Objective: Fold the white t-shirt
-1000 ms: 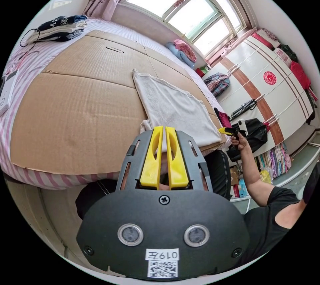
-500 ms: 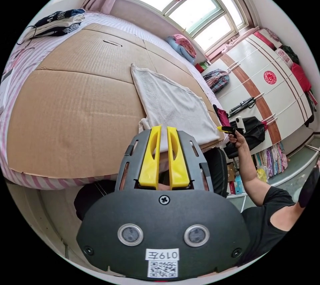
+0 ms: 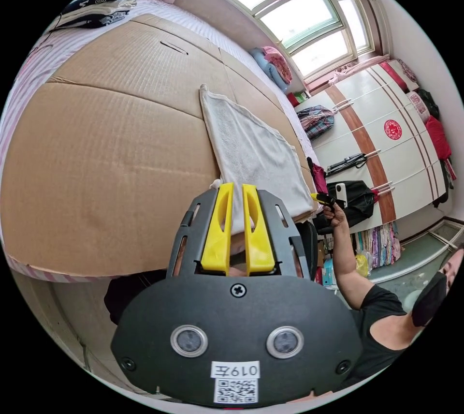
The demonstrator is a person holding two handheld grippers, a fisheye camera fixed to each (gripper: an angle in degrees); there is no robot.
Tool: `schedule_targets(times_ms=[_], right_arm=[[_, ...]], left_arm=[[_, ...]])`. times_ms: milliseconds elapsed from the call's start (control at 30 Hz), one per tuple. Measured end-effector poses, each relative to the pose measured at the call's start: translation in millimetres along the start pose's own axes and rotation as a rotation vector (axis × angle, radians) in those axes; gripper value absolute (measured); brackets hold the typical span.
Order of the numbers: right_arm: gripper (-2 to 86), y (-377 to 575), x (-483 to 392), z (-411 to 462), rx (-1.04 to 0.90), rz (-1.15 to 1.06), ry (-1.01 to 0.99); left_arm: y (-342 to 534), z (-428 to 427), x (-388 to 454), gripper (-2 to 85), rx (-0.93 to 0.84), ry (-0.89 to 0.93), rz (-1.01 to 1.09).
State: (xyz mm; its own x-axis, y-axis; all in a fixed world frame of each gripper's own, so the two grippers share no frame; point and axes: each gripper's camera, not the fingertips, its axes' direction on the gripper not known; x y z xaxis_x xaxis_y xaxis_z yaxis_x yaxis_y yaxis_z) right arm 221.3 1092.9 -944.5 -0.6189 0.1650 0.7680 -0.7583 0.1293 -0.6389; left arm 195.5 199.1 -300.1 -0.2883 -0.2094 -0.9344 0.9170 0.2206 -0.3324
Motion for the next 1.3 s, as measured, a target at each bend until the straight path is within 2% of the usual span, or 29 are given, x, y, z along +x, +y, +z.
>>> schedule_targets(times_ms=[100,400,1300], right_arm=[[-0.2,-1,-12,-5,0.003,0.005,-0.007],[-0.1,-2,-36,-16,0.013,0.013,-0.038],[-0.2,19,-69,-57,0.054,0.009,-0.075]], left_arm=[[-12,9,-9,1.0,-0.060,0.048,-0.045],[-25,10,-23,0.7,-0.070,0.116,-0.106],[-33,22,0,1.7,-0.074,0.070,-0.067]])
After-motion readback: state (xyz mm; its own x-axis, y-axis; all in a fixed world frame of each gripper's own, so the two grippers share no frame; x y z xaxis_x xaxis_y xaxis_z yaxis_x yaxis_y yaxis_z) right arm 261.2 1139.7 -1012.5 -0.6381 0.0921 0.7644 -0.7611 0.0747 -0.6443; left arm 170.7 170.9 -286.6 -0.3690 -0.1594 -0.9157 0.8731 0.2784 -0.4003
